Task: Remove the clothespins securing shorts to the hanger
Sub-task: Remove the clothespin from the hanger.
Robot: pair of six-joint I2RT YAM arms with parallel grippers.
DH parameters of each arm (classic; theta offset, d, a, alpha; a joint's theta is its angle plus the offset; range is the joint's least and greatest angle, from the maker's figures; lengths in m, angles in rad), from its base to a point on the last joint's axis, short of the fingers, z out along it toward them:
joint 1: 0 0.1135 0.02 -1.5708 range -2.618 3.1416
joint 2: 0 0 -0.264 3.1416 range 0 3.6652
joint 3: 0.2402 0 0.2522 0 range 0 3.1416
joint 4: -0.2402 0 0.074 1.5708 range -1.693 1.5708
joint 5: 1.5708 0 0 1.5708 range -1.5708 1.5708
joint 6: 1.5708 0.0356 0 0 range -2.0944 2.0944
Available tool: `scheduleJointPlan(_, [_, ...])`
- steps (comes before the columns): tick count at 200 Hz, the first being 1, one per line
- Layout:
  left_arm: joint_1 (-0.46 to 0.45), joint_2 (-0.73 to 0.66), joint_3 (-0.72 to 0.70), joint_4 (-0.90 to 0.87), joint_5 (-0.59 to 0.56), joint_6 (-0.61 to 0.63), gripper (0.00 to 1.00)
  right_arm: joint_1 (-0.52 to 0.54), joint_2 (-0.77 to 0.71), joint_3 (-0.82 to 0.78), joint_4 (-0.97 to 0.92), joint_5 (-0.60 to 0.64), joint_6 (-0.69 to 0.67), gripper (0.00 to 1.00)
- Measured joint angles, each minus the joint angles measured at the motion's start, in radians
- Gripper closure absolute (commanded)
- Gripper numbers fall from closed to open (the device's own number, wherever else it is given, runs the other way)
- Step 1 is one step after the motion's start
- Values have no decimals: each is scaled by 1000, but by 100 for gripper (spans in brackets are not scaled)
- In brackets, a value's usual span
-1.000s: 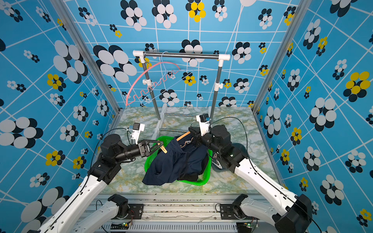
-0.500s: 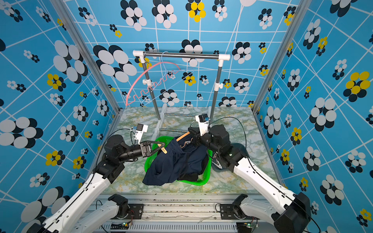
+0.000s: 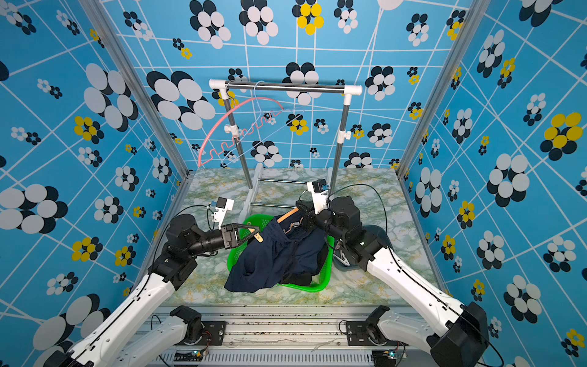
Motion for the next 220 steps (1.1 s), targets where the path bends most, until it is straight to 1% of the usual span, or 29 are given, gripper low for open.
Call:
scheduleJointPlan(48, [0, 1, -18, 33, 7, -24, 50, 0, 0, 0, 0, 0, 3, 100])
scheduleJointPlan(63, [0, 2, -22, 45, 8, -31, 55, 0, 0, 0, 0, 0, 5, 100])
scheduleJointPlan(70, [0, 3, -22, 47, 10, -34, 56, 0, 0, 0, 0, 0, 7, 100])
scheduleJointPlan(73, [0, 3, -23, 49, 10, -38, 60, 0, 0, 0, 0, 0, 8, 100])
scheduleJointPlan(79, [0, 3, -23, 50, 11, -42, 63, 0, 0, 0, 0, 0, 10, 100])
scheduleJointPlan(111, [0, 3, -27, 74, 11, -53, 74, 0, 4, 0, -1, 1, 11, 100])
scheduleJointPlan(145, [0, 3, -34, 92, 10, -61, 89, 0, 5, 0, -1, 0, 11, 100])
scheduleJointPlan(165, [0, 3, -37, 102, 8, -68, 95, 0, 5, 0, -1, 0, 11, 100])
scheduleJointPlan(177, [0, 2, -43, 110, 3, -76, 100, 0, 5, 0, -2, 1, 11, 100])
scheduleJointPlan(220, [0, 1, -85, 185, -33, -135, 100, 0, 2, -11, -1, 4, 11, 100])
